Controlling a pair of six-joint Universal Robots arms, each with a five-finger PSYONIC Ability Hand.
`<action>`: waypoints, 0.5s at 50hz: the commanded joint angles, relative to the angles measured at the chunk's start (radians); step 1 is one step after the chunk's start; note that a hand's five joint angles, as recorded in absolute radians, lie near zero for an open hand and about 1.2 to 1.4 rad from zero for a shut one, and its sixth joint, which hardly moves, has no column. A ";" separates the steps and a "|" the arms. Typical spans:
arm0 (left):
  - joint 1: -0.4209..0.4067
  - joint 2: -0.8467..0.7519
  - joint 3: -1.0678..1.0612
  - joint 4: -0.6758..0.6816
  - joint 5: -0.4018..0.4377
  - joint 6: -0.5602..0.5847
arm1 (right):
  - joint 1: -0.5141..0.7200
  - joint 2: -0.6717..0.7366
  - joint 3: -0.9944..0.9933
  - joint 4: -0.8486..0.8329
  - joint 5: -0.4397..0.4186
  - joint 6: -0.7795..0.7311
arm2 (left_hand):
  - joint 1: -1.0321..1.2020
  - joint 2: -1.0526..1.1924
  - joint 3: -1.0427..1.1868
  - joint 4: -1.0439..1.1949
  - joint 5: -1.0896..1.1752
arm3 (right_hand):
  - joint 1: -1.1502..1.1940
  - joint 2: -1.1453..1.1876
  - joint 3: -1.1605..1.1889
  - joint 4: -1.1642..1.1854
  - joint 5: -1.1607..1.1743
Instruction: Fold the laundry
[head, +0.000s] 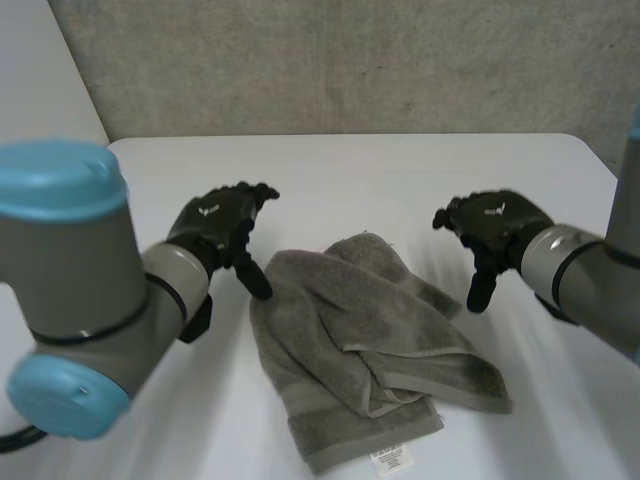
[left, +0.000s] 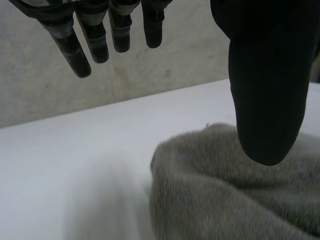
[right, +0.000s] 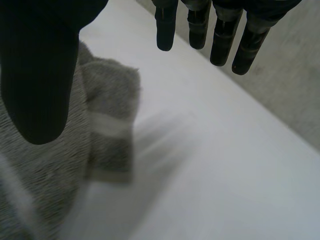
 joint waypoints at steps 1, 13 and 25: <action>-0.047 -0.022 -0.126 0.170 -0.061 -0.043 | -0.009 0.013 0.200 -0.206 -0.002 0.130 | 0.036 0.033 0.033 0.033 0.030 | -0.034 -0.051 -0.039 -0.054 -0.065; -0.126 -0.073 -0.156 0.202 -0.061 -0.124 | -0.003 0.071 0.322 -0.382 0.003 0.141 | 0.053 0.050 0.050 0.050 0.047 | -0.034 -0.051 -0.039 -0.054 -0.065; -0.129 -0.146 -0.141 0.266 -0.062 -0.121 | 0.008 0.131 0.330 -0.441 0.004 0.145 | 0.197 0.194 0.194 0.194 0.191 | 0.239 0.223 0.234 0.219 0.208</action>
